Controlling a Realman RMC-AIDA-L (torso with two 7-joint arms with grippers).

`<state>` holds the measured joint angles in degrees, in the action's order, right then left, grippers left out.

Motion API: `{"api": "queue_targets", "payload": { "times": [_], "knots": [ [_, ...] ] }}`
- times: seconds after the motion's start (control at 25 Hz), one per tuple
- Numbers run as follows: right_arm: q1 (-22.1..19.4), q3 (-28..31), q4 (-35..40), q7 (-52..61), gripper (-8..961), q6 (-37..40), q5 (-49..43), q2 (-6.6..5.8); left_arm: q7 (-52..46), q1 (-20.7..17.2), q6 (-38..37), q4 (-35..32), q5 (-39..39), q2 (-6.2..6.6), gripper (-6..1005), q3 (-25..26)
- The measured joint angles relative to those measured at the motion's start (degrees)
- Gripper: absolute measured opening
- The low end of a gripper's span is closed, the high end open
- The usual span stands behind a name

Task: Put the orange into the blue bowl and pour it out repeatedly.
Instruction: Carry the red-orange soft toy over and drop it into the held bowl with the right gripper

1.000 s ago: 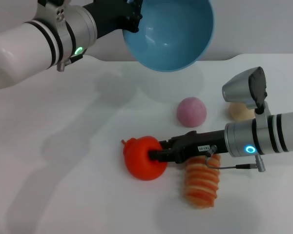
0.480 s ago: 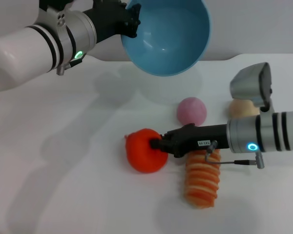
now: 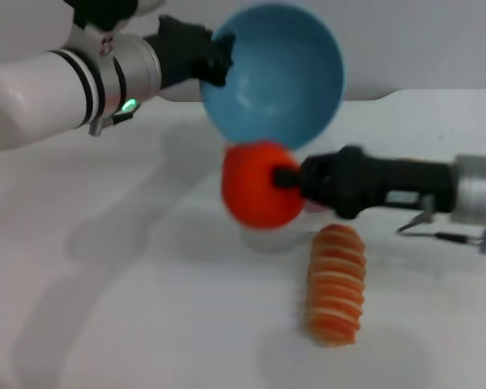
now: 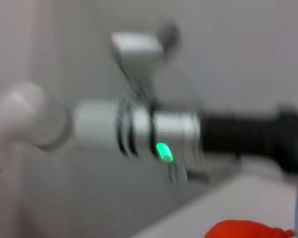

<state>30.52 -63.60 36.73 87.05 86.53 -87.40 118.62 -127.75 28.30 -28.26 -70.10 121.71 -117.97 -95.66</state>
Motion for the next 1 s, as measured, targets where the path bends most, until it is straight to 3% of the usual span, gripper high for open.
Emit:
{"api": "queue_targets", "payload": {
  "times": [0.2,0.48,1.0],
  "knots": [
    [-2.1,9.6,5.0,-3.0,34,11.4,0.0,-0.11,-9.0,2.9,-18.0,-3.5,10.4,0.04,-1,3.1],
    [-2.7,10.6,3.3,-7.0,41,13.3,-0.6,-0.10,-17.5,2.6,-27.1,-10.5,19.2,-0.12,0,2.2],
    [-2.6,10.9,-4.0,-7.8,54,3.0,-0.5,-0.04,-19.5,1.7,-28.9,-10.8,20.8,-0.27,0,0.3]
  ]
}}
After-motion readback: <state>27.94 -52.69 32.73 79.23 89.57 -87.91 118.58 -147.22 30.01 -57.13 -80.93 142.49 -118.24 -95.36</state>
